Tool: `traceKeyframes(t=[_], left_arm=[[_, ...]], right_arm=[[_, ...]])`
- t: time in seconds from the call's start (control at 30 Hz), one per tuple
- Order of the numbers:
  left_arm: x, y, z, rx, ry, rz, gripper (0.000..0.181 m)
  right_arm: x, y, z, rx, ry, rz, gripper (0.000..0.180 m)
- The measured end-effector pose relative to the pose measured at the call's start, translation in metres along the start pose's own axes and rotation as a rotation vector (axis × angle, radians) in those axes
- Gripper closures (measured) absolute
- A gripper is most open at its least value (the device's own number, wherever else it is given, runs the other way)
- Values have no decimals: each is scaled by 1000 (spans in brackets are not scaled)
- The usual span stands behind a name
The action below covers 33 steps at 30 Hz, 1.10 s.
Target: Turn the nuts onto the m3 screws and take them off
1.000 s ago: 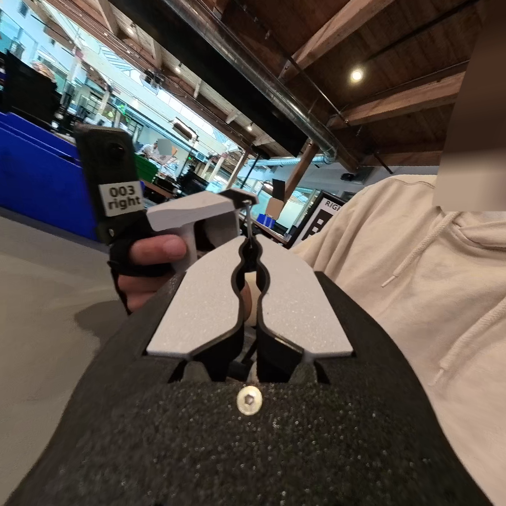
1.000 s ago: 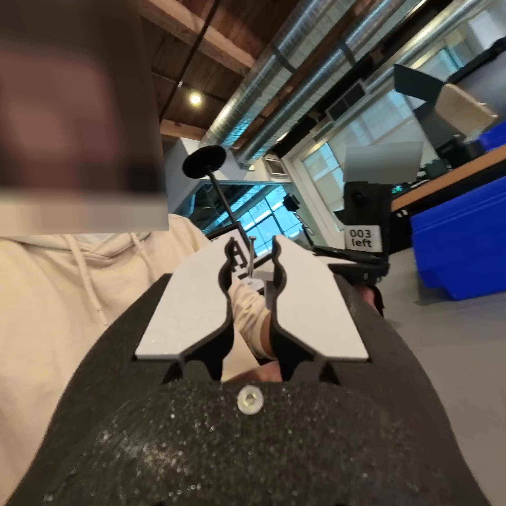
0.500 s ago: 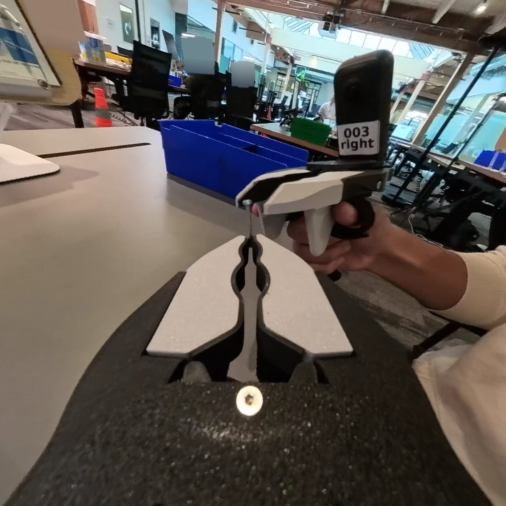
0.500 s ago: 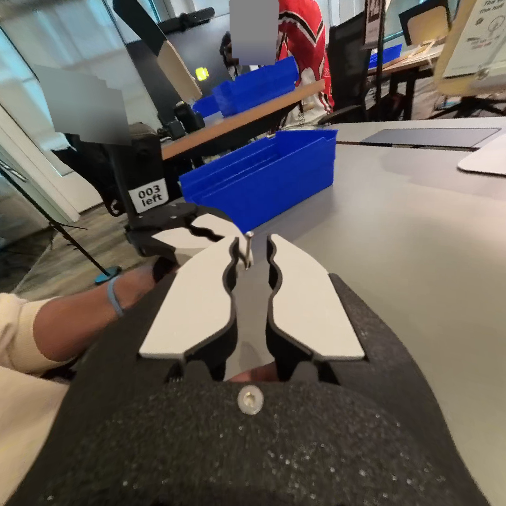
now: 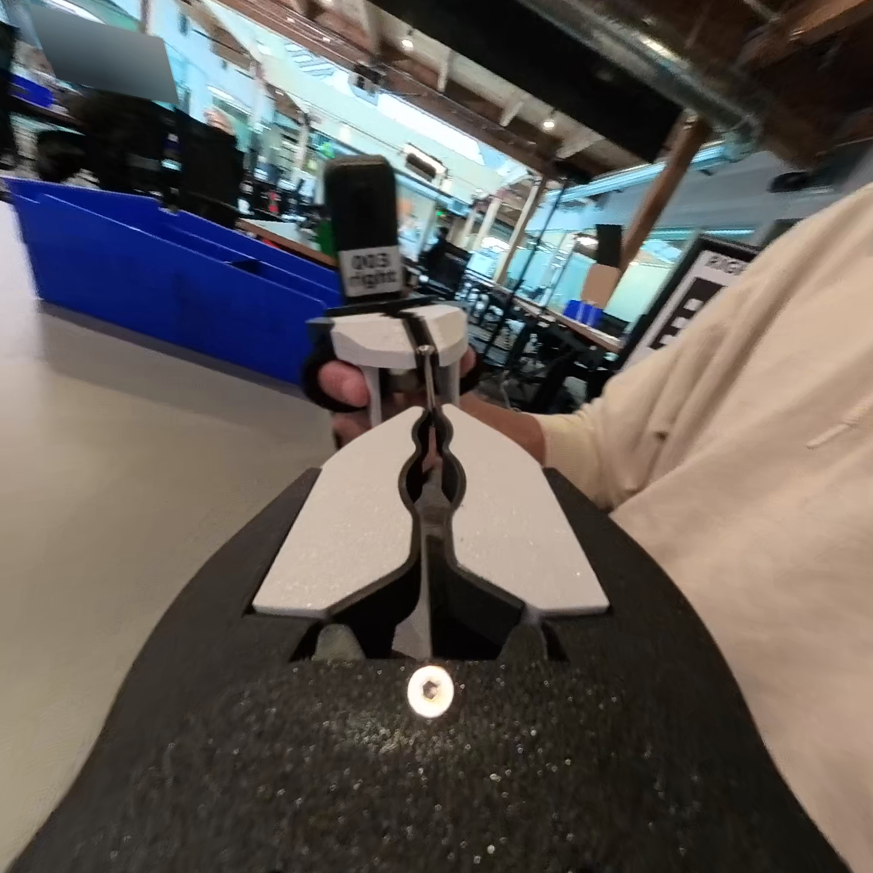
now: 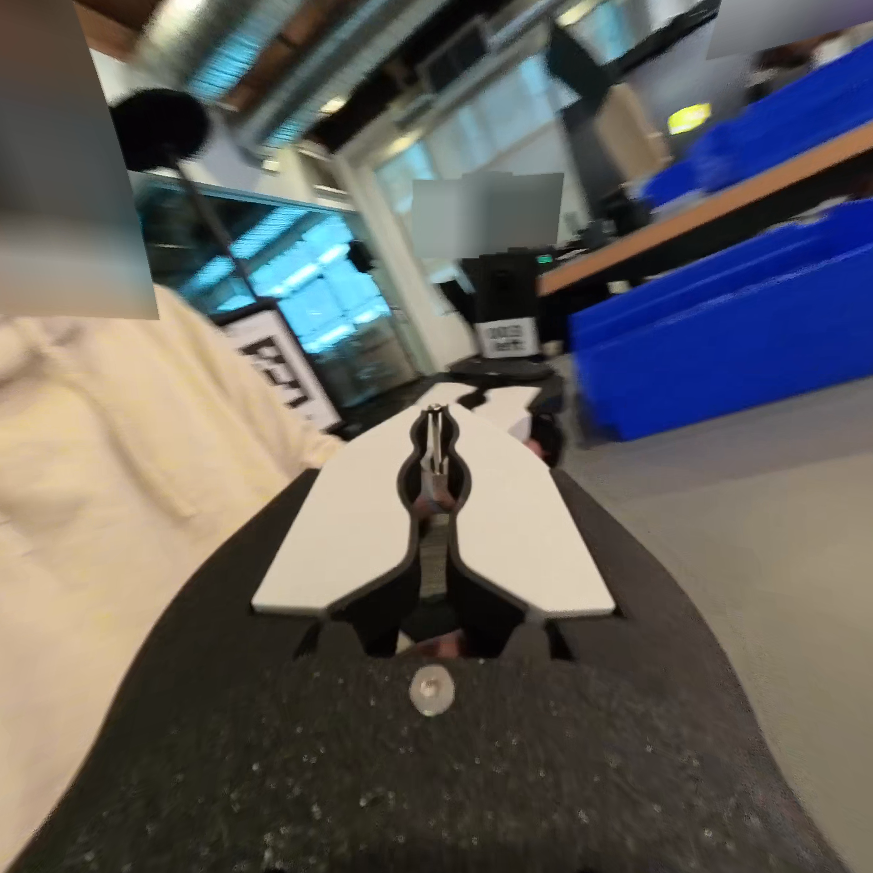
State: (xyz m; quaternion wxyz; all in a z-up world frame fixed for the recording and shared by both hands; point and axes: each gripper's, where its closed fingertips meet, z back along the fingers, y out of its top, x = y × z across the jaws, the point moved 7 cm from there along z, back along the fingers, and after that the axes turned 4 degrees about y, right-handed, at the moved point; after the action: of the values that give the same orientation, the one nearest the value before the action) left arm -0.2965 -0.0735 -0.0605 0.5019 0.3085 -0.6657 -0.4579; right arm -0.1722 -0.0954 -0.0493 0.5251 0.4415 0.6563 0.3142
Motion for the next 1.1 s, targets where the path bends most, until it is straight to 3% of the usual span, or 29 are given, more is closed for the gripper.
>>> traceKeyframes(t=[0.23,0.37,0.47,0.63,0.77,0.93,1.1], left_arm=[[15,-2,-10,79,-272,152,179],[17,-2,-12,137,-373,230,179],[16,-1,-11,162,-387,248,179],[3,0,-2,148,-252,207,179],[-15,-1,5,125,-21,135,179],[-29,-5,8,38,251,-6,179],[-27,-7,5,17,260,-37,179]], right_arm=[[0,-2,-10,59,496,-215,175],[3,-3,-19,104,668,-312,175],[8,-4,-25,127,683,-346,174],[19,-1,-13,171,456,-283,154],[27,0,3,145,81,-171,149],[21,2,7,34,-428,134,157],[15,0,-3,-55,-545,221,171]])
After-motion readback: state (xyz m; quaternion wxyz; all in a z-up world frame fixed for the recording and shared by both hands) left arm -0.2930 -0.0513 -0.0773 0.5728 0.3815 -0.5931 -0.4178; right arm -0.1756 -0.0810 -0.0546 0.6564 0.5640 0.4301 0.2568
